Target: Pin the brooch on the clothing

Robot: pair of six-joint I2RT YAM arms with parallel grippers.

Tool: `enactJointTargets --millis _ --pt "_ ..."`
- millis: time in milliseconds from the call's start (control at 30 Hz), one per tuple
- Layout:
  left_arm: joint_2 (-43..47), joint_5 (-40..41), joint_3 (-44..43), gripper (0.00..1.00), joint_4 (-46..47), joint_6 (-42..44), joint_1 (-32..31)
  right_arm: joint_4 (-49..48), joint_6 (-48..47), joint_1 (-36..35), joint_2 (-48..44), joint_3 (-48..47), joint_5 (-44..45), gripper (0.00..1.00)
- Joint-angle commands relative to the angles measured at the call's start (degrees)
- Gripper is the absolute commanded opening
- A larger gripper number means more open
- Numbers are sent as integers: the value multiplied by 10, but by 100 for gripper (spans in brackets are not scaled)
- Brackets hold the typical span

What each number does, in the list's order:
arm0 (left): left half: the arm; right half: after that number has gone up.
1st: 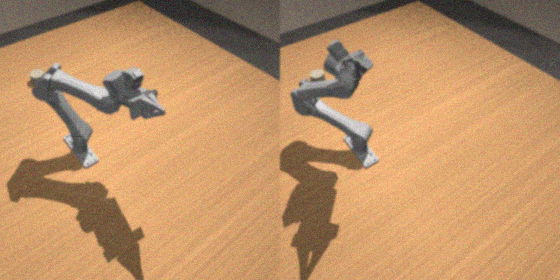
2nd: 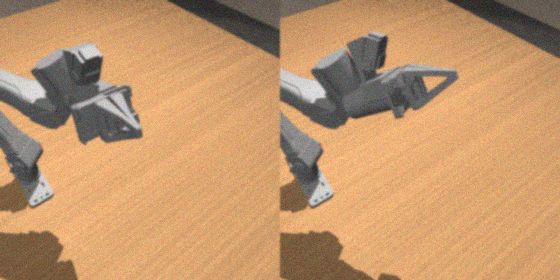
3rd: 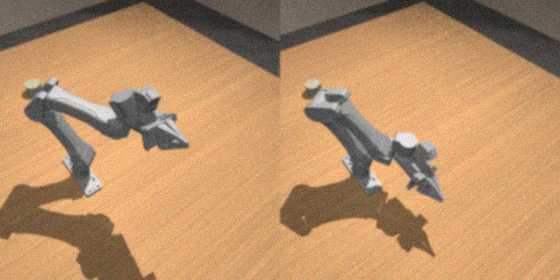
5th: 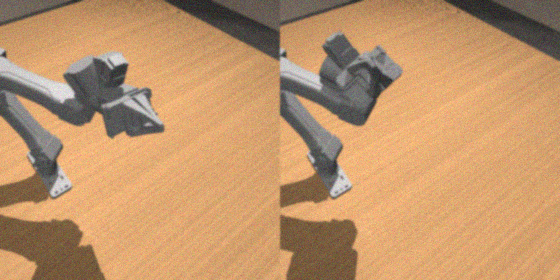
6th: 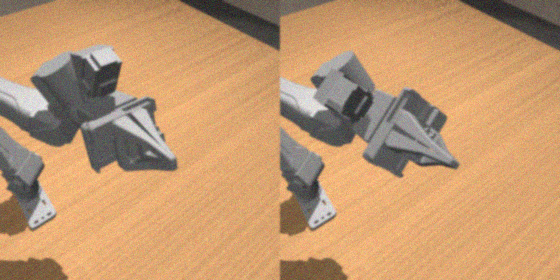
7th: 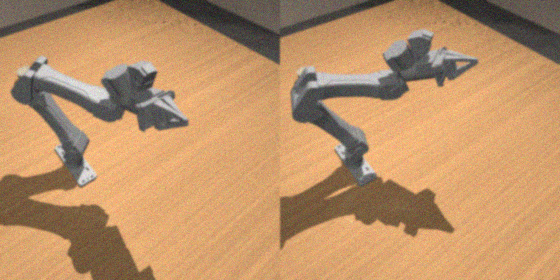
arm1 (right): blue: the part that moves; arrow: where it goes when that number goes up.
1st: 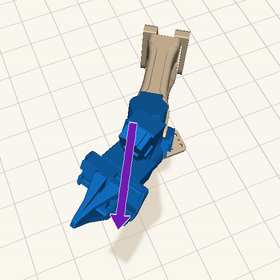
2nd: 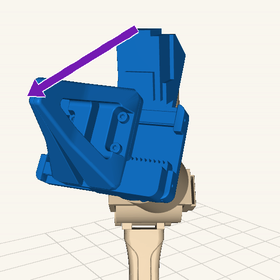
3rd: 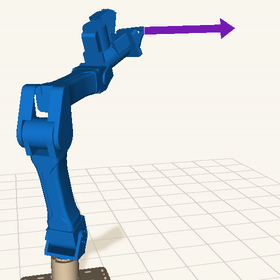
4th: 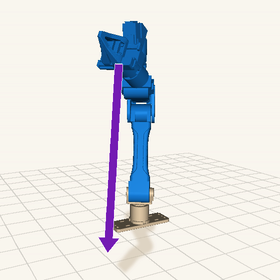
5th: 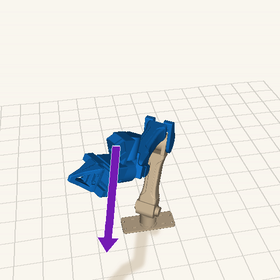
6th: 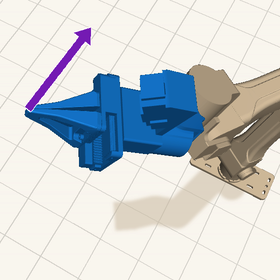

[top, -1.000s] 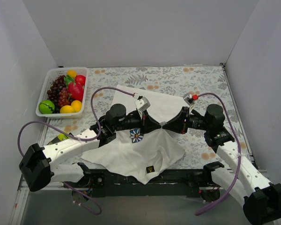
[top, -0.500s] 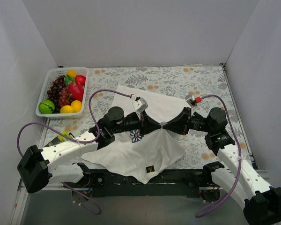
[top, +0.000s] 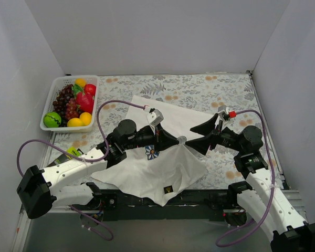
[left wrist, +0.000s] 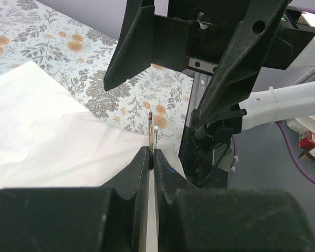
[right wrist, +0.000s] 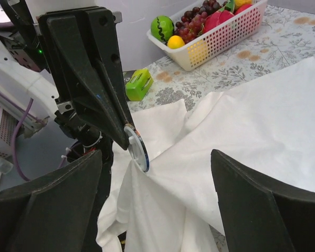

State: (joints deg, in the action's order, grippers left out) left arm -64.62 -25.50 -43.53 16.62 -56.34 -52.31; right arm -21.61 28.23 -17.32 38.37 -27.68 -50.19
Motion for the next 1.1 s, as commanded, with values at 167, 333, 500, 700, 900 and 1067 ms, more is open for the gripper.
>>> enactJointTargets --millis 167,333,500,700,900,1067 --pt "-15 -37 -24 0 -31 13 0 -16 3 2 -16 -5 71 92" --pt "-88 -42 -36 15 -56 18 -23 15 7 1 -7 -23 142 94" --pt "-103 -3 -41 72 -58 26 -30 62 -8 3 33 -56 177 94" --pt "-94 84 -69 98 -80 25 -29 83 -9 2 54 -73 200 95" --pt "-118 109 -87 98 -95 -1 -16 121 -20 2 72 -79 228 95" --pt "-130 113 -96 98 -93 -44 32 140 -38 2 92 -83 243 95"
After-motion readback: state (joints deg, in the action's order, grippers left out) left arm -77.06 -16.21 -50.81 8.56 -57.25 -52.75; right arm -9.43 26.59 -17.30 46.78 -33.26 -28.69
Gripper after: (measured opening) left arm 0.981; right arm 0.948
